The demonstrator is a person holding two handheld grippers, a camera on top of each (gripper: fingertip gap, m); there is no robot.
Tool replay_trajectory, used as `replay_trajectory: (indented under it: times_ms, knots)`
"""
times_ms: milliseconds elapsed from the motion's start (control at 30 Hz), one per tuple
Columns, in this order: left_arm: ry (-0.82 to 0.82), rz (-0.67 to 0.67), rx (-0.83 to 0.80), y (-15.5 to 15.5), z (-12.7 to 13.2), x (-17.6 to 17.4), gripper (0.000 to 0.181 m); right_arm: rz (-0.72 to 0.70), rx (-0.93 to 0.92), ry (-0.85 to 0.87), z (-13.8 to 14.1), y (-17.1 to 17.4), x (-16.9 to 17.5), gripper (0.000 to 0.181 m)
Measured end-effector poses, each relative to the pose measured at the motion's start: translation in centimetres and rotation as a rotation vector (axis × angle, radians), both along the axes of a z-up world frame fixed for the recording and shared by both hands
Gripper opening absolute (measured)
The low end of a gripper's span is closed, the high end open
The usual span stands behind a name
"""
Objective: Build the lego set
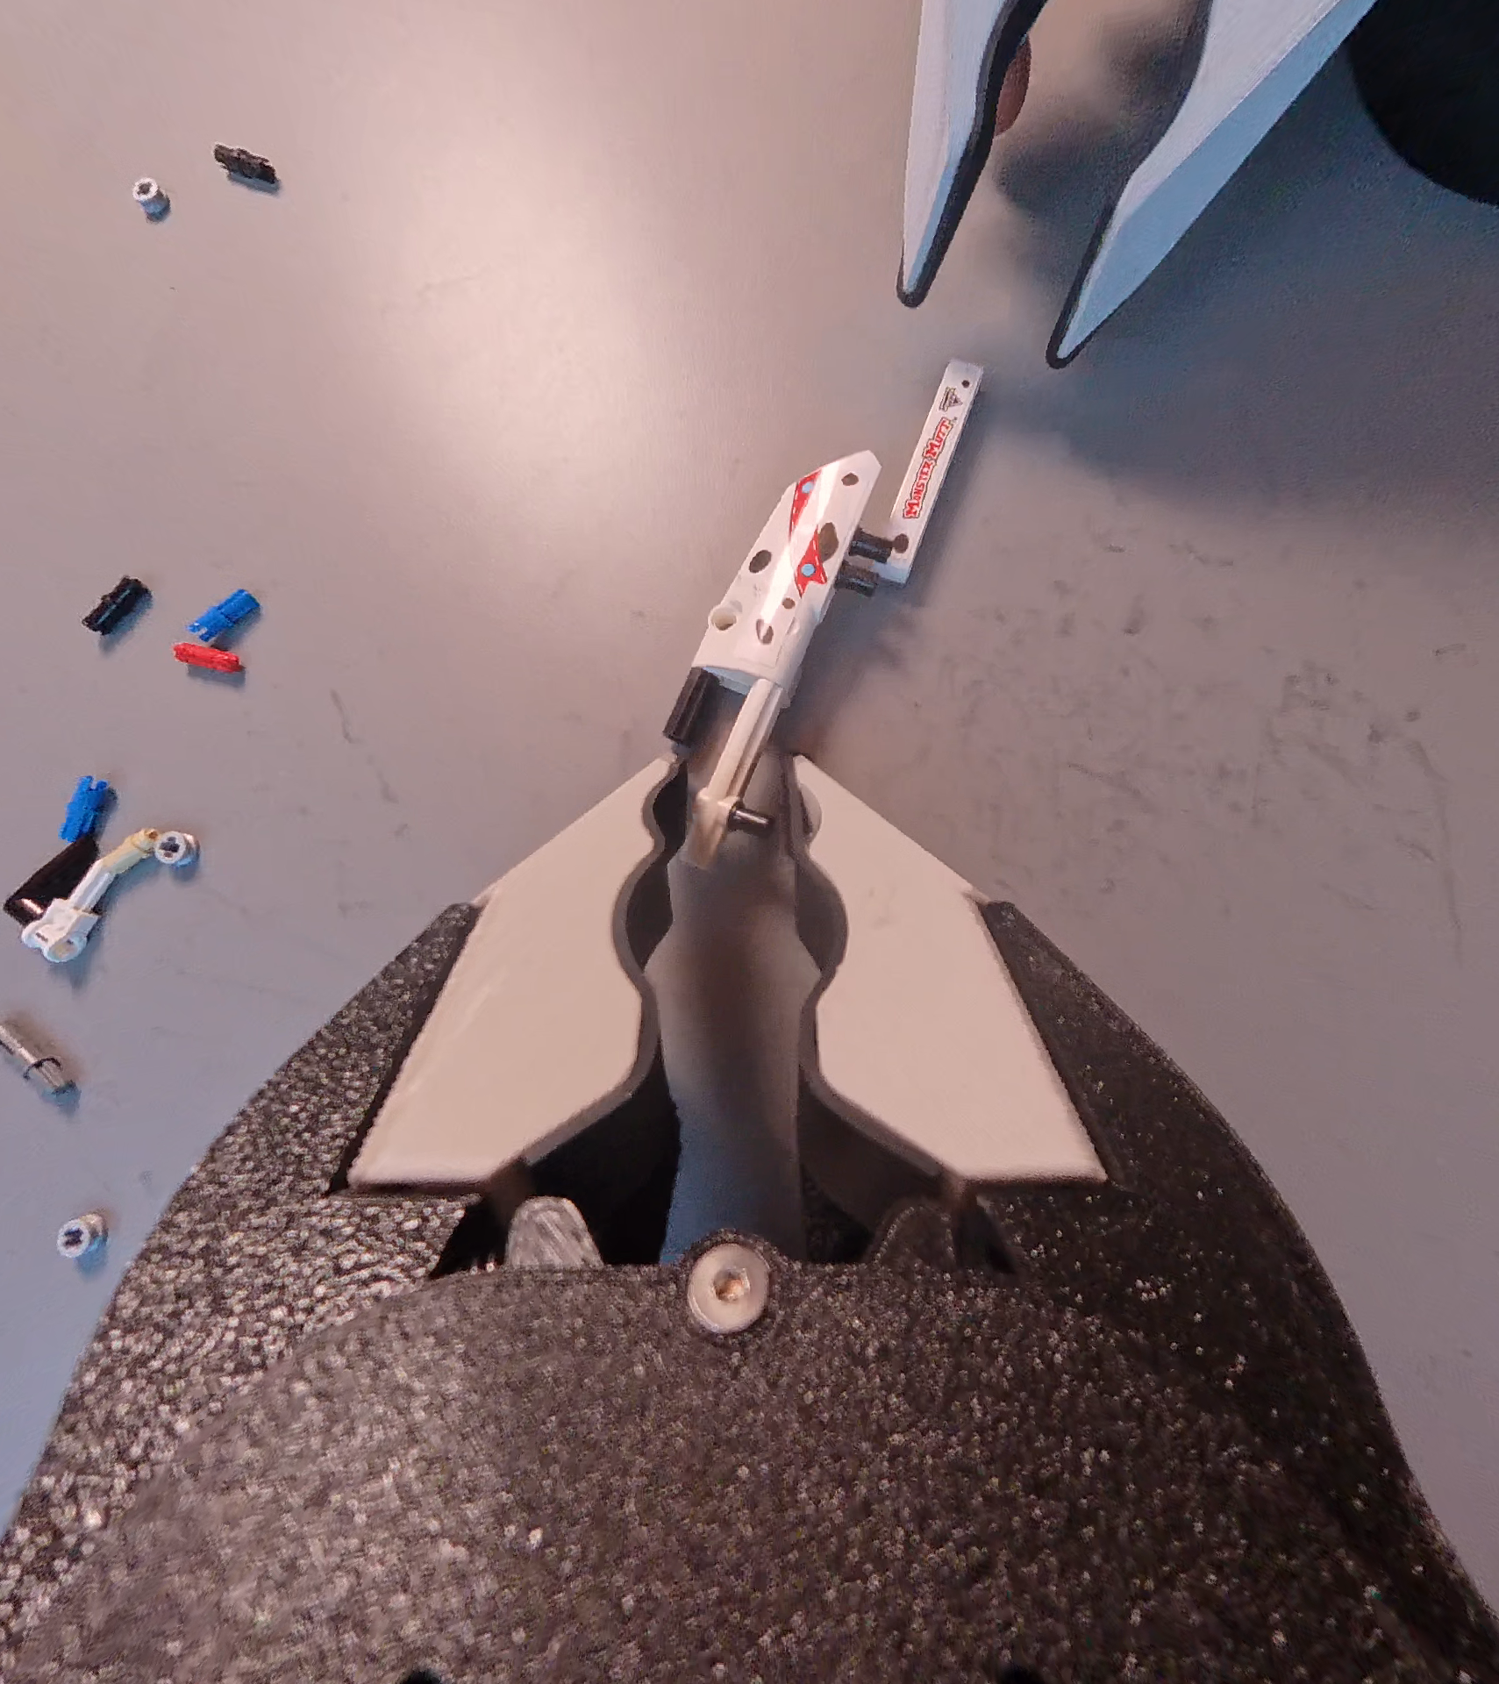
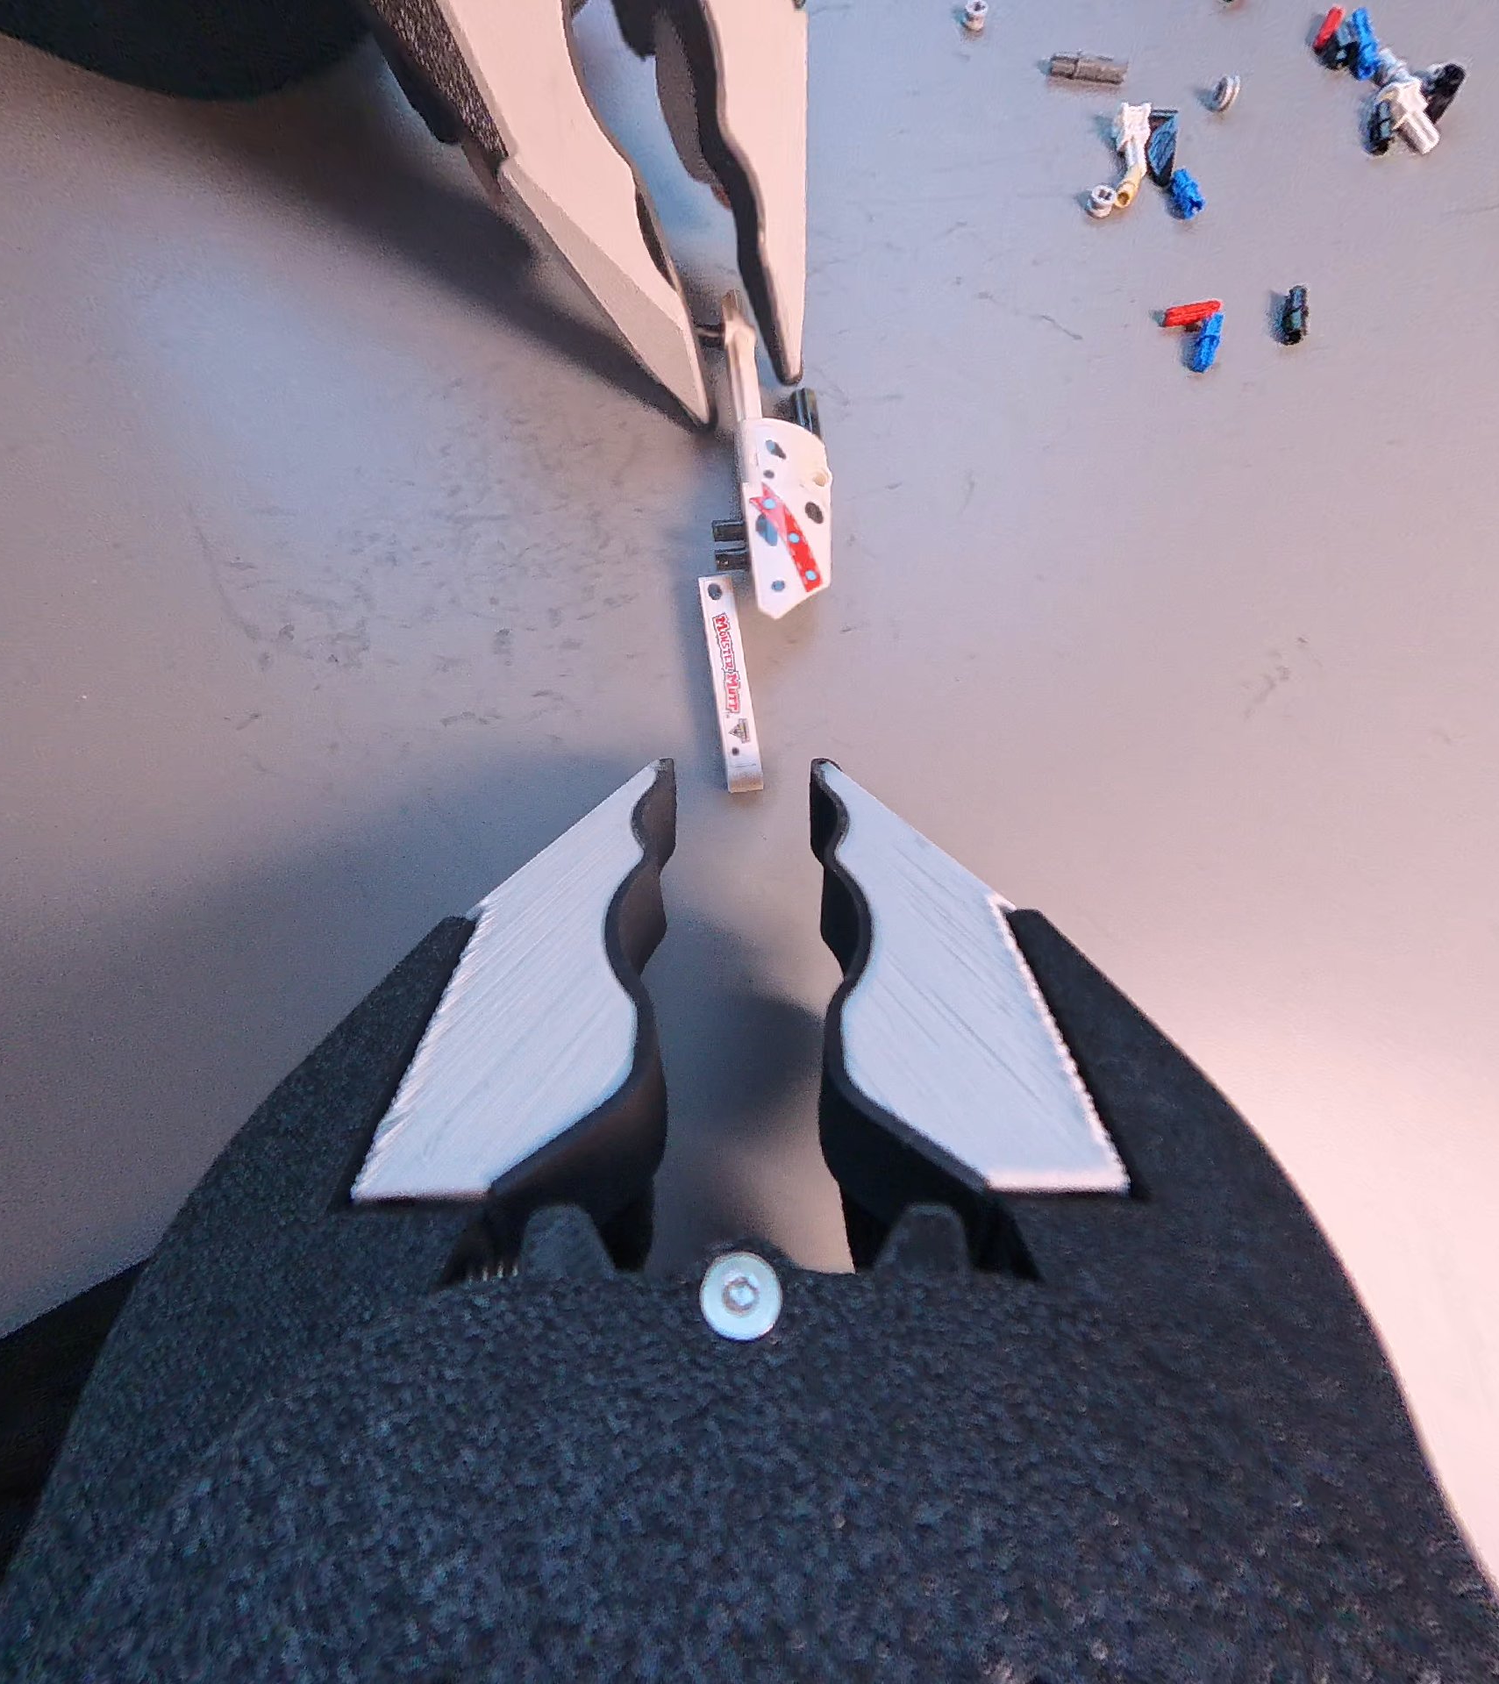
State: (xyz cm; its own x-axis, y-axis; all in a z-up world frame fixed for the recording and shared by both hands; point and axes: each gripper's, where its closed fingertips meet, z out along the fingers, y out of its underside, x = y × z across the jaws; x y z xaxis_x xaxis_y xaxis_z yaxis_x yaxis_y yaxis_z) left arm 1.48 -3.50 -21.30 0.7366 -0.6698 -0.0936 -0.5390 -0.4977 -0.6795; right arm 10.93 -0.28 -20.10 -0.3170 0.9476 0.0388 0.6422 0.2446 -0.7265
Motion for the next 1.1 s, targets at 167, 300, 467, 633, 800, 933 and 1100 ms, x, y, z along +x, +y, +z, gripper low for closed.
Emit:
replay_trajectory:
  times_ms: [167, 300, 467, 633, 800, 933, 1100]
  knots:
    - [-0.054, -0.012, 0.009, -0.2, 1.2, -0.5, 0.03, 0.019, 0.031, -0.009, -0.5, -0.4, -0.4, 0.028]
    - [-0.107, -0.05, 0.02, 0.8, 1.7, -0.3, 0.036, 0.051, 0.065, -0.01, -0.6, -0.9, -1.5, 0.026]
    - [-0.108, -0.176, -0.017, 2.1, 1.3, 1.5, 0.043, 0.096, 0.083, -0.045, -1.1, -1.4, -2.7, 0.019]
    - [-0.061, -0.243, -0.042, 2.3, 0.1, 2.5, 0.031, 0.145, 0.072, -0.083, -1.2, -1.8, -2.8, 0.007]
    - [-0.048, -0.236, -0.016, 2.0, 0.1, 2.8, 0.023, 0.151, 0.049, -0.028, -0.4, -2.3, -3.1, 0.007]
    - [-0.047, -0.257, -0.022, 1.3, 0.1, 3.4, 0.023, 0.138, 0.026, -0.046, -0.4, -2.2, -2.8, 0.007]
    - [-0.068, -0.289, -0.05, 0.3, -0.1, 3.9, 0.027, 0.16, 0.034, -0.063, -0.8, -2.9, -2.6, 0.007]
